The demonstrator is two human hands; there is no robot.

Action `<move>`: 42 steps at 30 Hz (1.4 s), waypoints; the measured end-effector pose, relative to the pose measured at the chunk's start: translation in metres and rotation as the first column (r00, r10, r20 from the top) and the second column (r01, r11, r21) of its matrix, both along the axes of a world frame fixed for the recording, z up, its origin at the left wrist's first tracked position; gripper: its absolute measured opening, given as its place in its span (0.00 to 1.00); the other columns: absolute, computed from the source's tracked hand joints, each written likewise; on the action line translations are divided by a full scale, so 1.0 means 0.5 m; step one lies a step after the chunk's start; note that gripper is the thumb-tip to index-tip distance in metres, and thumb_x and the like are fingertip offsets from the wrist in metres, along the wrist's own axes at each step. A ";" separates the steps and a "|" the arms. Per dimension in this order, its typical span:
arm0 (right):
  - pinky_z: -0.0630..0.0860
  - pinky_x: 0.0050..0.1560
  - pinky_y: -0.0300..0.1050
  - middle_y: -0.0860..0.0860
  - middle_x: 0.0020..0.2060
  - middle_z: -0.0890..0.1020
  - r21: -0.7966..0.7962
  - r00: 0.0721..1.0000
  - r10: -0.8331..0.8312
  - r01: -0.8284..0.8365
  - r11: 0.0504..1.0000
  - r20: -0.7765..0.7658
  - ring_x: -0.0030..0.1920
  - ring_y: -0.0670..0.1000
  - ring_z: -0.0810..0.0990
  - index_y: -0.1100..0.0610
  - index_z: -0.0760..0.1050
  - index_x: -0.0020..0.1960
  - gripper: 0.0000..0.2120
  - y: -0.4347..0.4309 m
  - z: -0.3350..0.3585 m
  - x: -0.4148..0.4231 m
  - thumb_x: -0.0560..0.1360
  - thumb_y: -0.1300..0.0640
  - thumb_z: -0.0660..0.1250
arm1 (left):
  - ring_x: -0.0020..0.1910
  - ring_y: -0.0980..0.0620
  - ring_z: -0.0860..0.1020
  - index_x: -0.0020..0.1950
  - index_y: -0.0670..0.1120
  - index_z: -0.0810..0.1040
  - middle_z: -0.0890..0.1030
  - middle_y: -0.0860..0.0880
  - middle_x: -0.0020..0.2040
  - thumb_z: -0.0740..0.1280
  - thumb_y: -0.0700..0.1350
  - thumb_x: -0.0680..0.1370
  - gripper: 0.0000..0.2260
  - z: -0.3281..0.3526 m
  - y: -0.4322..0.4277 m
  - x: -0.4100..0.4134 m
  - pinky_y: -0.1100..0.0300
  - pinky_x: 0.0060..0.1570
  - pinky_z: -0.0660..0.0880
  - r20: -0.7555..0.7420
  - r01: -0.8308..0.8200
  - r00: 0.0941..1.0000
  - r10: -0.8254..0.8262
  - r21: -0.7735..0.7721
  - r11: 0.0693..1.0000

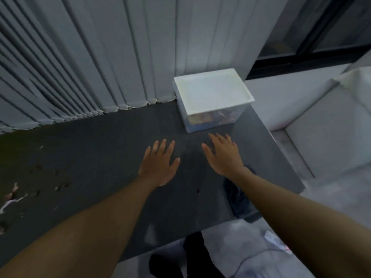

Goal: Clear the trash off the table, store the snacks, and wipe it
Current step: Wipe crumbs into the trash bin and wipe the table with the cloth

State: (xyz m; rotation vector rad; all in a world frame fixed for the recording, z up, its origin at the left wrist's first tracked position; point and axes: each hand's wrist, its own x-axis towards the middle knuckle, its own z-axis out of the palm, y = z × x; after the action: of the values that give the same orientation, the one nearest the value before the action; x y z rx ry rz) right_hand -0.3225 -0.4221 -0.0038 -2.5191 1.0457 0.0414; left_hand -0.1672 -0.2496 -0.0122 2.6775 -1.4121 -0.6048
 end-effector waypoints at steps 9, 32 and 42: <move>0.53 0.72 0.71 0.49 0.80 0.51 0.047 0.926 -0.182 0.209 0.977 -0.330 0.79 0.62 0.48 0.46 0.49 0.80 0.33 0.048 -0.133 -0.190 0.79 0.32 0.48 | 0.78 0.46 0.33 0.78 0.58 0.34 0.30 0.54 0.78 0.40 0.62 0.82 0.28 -0.150 0.026 -0.092 0.36 0.74 0.37 -0.164 0.043 0.986 0.002 0.270 0.962; 0.66 0.69 0.48 0.56 0.71 0.73 0.064 0.982 0.152 -0.160 0.985 0.112 0.70 0.59 0.71 0.58 0.67 0.75 0.21 0.166 -0.040 0.109 0.82 0.64 0.56 | 0.79 0.45 0.38 0.79 0.53 0.34 0.34 0.49 0.79 0.40 0.60 0.83 0.28 -0.053 0.234 0.047 0.46 0.77 0.41 -0.067 -0.140 0.985 0.159 0.228 0.964; 0.73 0.64 0.55 0.59 0.65 0.76 0.109 0.870 0.465 -0.485 0.868 0.164 0.63 0.60 0.76 0.61 0.70 0.71 0.19 0.335 -0.032 0.342 0.82 0.65 0.55 | 0.80 0.46 0.42 0.80 0.53 0.38 0.40 0.49 0.81 0.43 0.59 0.83 0.28 -0.025 0.439 0.113 0.46 0.77 0.43 0.009 -0.502 0.863 0.505 0.124 0.856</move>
State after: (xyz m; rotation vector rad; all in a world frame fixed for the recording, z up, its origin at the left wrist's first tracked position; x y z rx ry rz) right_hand -0.1517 -0.2547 -0.0199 -2.5391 0.3325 0.0865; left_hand -0.1108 -0.0299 -0.0245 2.9418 -0.6218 -0.6780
